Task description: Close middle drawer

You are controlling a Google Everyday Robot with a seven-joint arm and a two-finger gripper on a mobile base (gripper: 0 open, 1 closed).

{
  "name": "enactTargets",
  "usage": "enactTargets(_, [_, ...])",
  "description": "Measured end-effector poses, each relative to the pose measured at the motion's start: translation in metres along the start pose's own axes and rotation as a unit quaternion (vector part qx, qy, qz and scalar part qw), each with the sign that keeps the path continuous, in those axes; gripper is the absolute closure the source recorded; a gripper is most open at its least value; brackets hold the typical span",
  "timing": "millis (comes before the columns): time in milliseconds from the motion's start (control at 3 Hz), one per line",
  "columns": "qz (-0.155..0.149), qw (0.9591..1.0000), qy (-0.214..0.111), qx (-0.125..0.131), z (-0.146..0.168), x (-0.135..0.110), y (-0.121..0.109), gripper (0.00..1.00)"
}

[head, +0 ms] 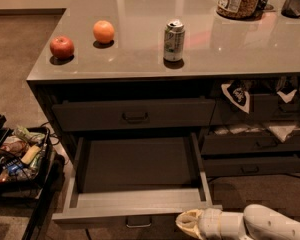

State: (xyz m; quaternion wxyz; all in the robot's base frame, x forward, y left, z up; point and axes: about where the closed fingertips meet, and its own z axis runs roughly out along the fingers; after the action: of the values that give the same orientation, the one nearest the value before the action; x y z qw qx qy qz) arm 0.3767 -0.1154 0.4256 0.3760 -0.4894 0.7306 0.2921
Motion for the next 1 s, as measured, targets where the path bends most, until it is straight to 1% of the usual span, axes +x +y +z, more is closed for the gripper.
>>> enactTargets(333, [-0.004,0.9998,0.017,0.005,0.008,0.004,-0.003,1.00])
enactTargets(1000, [-0.007,0.9981,0.042,0.044,0.024,0.011,-0.025,1.00])
